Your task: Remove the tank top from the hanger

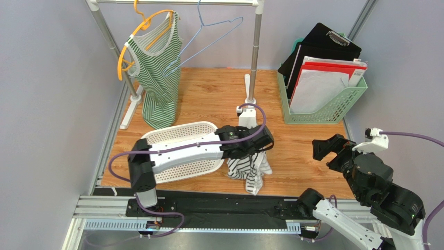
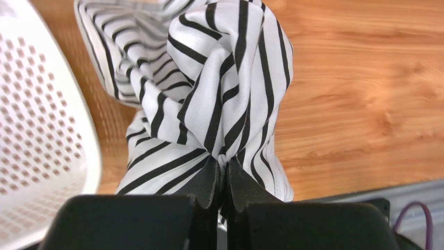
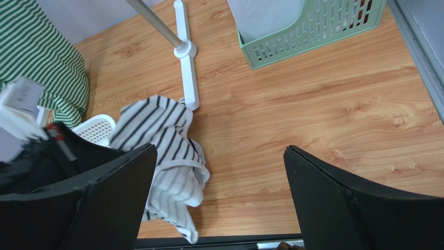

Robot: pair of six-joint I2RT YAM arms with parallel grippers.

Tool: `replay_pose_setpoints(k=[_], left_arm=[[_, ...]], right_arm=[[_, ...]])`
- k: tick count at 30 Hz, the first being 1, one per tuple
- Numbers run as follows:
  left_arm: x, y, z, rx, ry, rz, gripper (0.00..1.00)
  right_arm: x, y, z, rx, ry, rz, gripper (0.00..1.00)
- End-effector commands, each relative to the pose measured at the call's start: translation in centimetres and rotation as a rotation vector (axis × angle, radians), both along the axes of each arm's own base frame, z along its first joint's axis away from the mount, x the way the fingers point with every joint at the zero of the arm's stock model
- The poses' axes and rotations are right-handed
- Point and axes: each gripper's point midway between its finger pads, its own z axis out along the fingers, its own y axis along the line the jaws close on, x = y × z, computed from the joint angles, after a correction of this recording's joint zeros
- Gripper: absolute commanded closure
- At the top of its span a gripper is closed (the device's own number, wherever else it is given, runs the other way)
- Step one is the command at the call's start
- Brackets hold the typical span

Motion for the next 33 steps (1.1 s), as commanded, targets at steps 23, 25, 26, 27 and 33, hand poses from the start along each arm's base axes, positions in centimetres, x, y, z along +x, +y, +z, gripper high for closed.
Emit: replay_pose_setpoints(k=[23, 25, 26, 27, 33], left_arm=[[-4.2, 18.9, 16.4, 0.202, -0.399, -1.013, 1.00], [-4.5, 19.9, 16.5, 0.200, -0.411, -1.019, 1.00], [-4.7, 20.1, 16.4, 0.195, -0.404, -1.023, 1.00], [-4.7, 20.6, 16.0, 0.202, -0.389, -1.013, 1.00], [-1.6, 23.6, 12.8, 0.240, -0.259, -0.839, 1.00]], right_arm=[[1.8, 7.6, 2.4, 0.034, -0.113, 0.332, 0.00], [2.0, 8.3, 2.2, 0.025, -0.092, 0.360, 0.00], [2.0, 8.5, 2.1, 0.023, -0.088, 0.368, 0.00], [2.0, 8.8, 2.0, 0.023, -0.084, 0.380, 0.00], [1.9, 8.9, 1.9, 0.024, -0.090, 0.394, 0.00]])
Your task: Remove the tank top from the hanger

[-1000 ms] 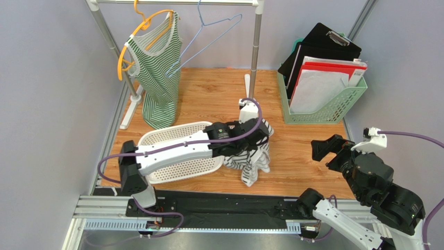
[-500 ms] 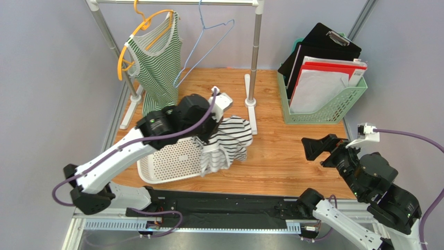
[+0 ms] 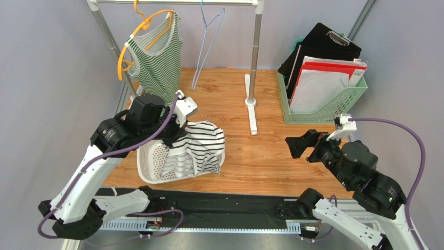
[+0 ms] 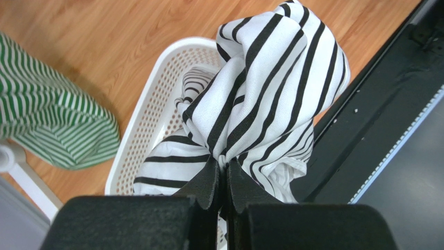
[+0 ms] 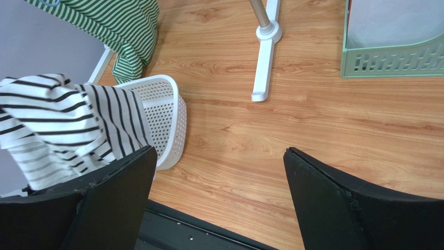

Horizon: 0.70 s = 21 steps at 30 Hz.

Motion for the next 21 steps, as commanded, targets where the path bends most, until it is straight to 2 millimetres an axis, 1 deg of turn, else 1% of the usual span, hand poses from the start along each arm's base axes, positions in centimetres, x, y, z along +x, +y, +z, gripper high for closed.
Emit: replay_pose_setpoints(k=[1, 2, 3, 5, 6, 8, 9, 10, 11, 12, 13, 14, 15, 16, 17, 18, 19, 20, 21], left_arm=[[1.9, 1.8, -2.9, 0.059, 0.058, 0.079, 1.00], [2.3, 2.1, -3.9, 0.078, 0.073, 0.103, 1.00], [3.3, 2.5, -4.2, 0.075, 0.072, 0.146, 1.00], [4.1, 2.5, -4.9, 0.067, 0.111, 0.181, 1.00], [5.1, 2.7, -5.9, 0.088, 0.148, 0.219, 1.00], [6.0, 2.7, -7.1, 0.105, 0.204, 0.265, 1.00], [6.7, 2.6, -8.2, 0.109, 0.255, 0.309, 1.00], [7.1, 2.4, -8.9, 0.109, 0.279, 0.333, 1.00], [7.4, 2.7, -10.2, 0.125, 0.305, 0.374, 1.00], [8.3, 2.3, -10.8, 0.073, 0.339, 0.474, 1.00], [8.9, 2.4, -11.3, 0.059, 0.351, 0.540, 1.00], [9.4, 3.4, -12.6, 0.077, 0.355, 0.647, 1.00], [9.9, 3.8, -13.4, 0.080, 0.362, 0.725, 1.00], [10.1, 4.4, -14.0, 0.035, 0.401, 0.894, 1.00], [9.8, 6.5, -15.1, 0.105, 0.389, 1.035, 1.00], [9.6, 7.2, -15.5, 0.114, 0.395, 1.118, 1.00], [9.6, 7.8, -15.9, 0.066, 0.405, 1.272, 1.00], [8.9, 8.3, -16.8, 0.086, 0.429, 1.330, 1.00], [8.7, 8.3, -17.3, 0.065, 0.444, 1.382, 1.00]], right_arm=[[-0.2, 0.4, 1.1, 0.023, -0.051, 0.034, 0.00], [-0.2, 0.3, 0.9, 0.023, -0.051, 0.035, 0.00], [-0.3, 0.3, 0.9, 0.024, -0.054, 0.034, 0.00], [-0.3, 0.3, 0.7, 0.025, -0.055, 0.037, 0.00], [-0.2, 0.4, 0.7, 0.023, -0.054, 0.037, 0.00], [-0.2, 0.4, 0.5, 0.016, -0.051, 0.038, 0.00], [-0.1, 0.4, 0.5, 0.015, -0.052, 0.037, 0.00], [-0.1, 0.4, 0.5, 0.012, -0.051, 0.038, 0.00], [-0.2, 0.4, 0.5, 0.015, -0.052, 0.039, 0.00], [-0.1, 0.3, 0.5, 0.014, -0.054, 0.035, 0.00], [-0.1, 0.3, 0.5, 0.014, -0.054, 0.035, 0.00], [-0.1, 0.3, 0.6, 0.016, -0.055, 0.033, 0.00], [-0.1, 0.4, 0.6, 0.016, -0.056, 0.037, 0.00], [-0.1, 0.4, 0.6, 0.018, -0.055, 0.037, 0.00], [-0.1, 0.5, 0.6, 0.017, -0.054, 0.039, 0.00], [-0.1, 0.5, 0.6, 0.019, -0.054, 0.041, 0.00], [-0.1, 0.6, 0.4, 0.018, -0.053, 0.044, 0.00], [-0.1, 0.7, 0.4, 0.020, -0.052, 0.047, 0.00], [0.0, 0.9, 0.4, 0.023, -0.051, 0.053, 0.00]])
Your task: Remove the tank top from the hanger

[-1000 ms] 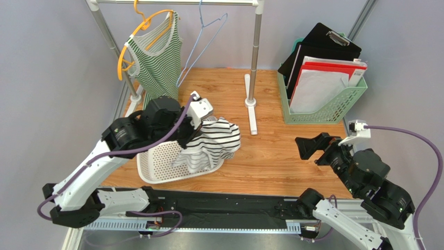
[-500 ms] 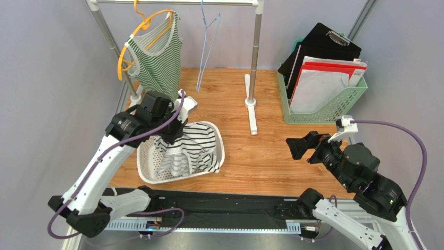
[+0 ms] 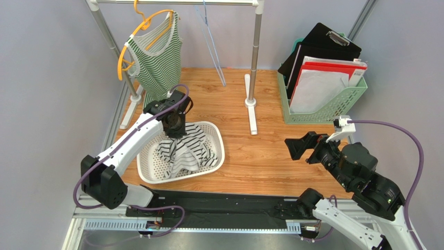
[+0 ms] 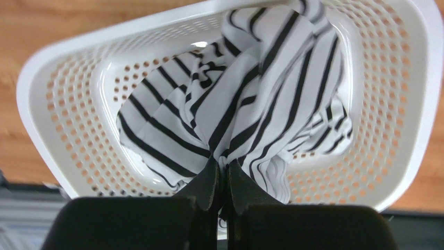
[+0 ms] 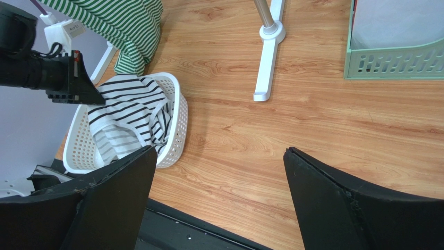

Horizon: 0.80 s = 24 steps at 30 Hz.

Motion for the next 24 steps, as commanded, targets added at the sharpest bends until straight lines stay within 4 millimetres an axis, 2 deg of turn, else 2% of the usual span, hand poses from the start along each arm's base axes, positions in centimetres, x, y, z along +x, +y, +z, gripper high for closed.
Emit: replay_pose_setpoints(k=[1, 6, 10, 16, 19, 20, 22, 24], left_arm=[[-0.1, 2.8, -1.6, 0.020, -0.055, 0.552, 1.00], [-1.0, 3.4, -3.6, -0.022, -0.070, 0.751, 1.00], [-1.4, 3.1, -6.0, -0.045, -0.051, 0.802, 1.00], [-3.5, 4.0, -7.6, -0.032, -0.018, 0.865, 1.00], [-3.1, 3.3, -6.6, -0.104, -0.056, 0.769, 1.00], [-3.0, 3.2, -5.6, -0.138, -0.086, 0.760, 0.90], [-3.3, 3.6, -4.9, -0.159, -0.116, 0.744, 0.84], [-3.8, 3.9, -3.3, -0.212, -0.169, 0.741, 0.80]], right_arm=[[0.3, 0.8, 0.5, 0.020, -0.029, 0.028, 0.00], [0.3, 1.4, 0.1, 0.025, -0.013, 0.046, 0.00], [0.4, 1.6, -0.3, 0.027, -0.006, 0.046, 0.00], [0.7, 1.9, -1.2, 0.017, 0.011, 0.049, 0.00], [0.8, 2.2, -2.0, 0.008, 0.033, 0.053, 0.00], [0.9, 2.2, -2.2, 0.006, 0.038, 0.048, 0.00], [1.1, 2.2, -3.0, -0.009, 0.064, 0.033, 0.00], [1.4, 2.0, -3.6, -0.027, 0.082, 0.013, 0.00]])
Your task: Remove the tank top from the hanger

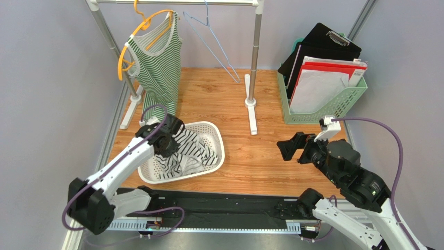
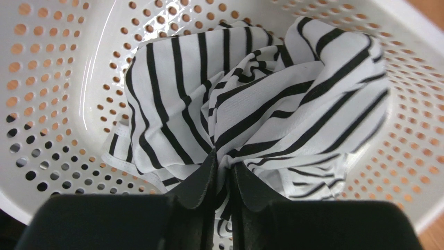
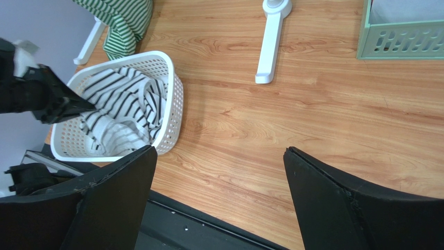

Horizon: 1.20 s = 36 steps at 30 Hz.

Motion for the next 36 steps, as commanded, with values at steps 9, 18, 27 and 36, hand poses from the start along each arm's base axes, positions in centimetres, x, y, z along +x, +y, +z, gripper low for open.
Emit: replay_pose_setpoints(k=[9, 18, 27, 36], left_arm=[[-1.1, -0.2, 7.5, -0.114, -0.248, -0.180, 0.38], [-1.9, -2.8, 11.1, -0.185, -0.358, -0.496, 0.38], [-2.7, -7.6, 19.3, -0.241, -0.630, -1.014, 0.43], [2.2, -6.1, 31.9, 0.082, -0.812, -1.085, 0.42]], right_arm=[[2.0, -0.3, -2.7, -0.089, 0.117, -0.124, 0.00], [1.9, 1.5, -5.7, -0.184, 0.262, -0.050, 0.00], [0.8, 4.3, -7.4, -0.232, 0.337, 0.150, 0.00], [0.3, 4.4, -5.1, -0.192, 0.275, 0.186, 0.00]])
